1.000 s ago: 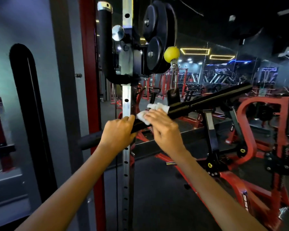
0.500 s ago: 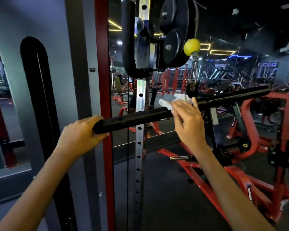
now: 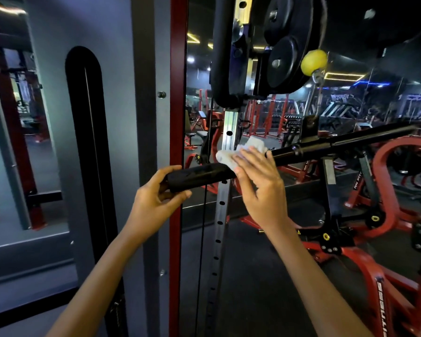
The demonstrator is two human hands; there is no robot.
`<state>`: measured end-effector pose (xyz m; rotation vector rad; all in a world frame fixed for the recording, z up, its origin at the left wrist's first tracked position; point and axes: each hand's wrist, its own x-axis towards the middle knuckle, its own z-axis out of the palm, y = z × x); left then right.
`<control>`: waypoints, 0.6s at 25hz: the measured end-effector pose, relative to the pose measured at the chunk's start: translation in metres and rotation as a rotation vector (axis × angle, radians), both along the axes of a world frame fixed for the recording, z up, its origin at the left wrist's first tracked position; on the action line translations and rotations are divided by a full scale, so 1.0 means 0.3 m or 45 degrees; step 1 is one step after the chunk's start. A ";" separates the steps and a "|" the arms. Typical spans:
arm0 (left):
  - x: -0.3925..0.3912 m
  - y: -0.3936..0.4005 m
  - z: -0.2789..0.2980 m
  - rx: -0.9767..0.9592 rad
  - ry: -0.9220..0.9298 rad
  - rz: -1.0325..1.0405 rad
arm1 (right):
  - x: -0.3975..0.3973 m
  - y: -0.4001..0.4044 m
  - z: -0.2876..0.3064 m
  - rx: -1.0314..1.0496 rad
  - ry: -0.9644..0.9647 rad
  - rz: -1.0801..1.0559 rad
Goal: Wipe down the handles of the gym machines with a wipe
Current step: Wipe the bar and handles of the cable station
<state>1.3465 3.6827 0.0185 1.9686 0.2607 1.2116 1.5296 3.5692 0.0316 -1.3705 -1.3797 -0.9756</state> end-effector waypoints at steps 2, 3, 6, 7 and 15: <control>0.010 -0.004 -0.009 -0.045 -0.040 -0.045 | -0.062 0.031 -0.029 0.087 0.093 0.006; 0.018 -0.006 -0.013 -0.044 -0.064 -0.049 | -0.114 0.055 -0.041 0.076 0.079 0.035; 0.038 -0.019 -0.018 0.037 -0.146 -0.005 | -0.238 0.112 -0.063 -0.074 -0.119 0.182; 0.042 -0.018 -0.021 0.063 -0.170 0.012 | -0.237 0.110 -0.055 -0.122 -0.212 0.210; 0.061 0.002 -0.028 0.005 -0.083 -0.129 | 0.038 -0.050 -0.033 -0.026 -0.213 -0.008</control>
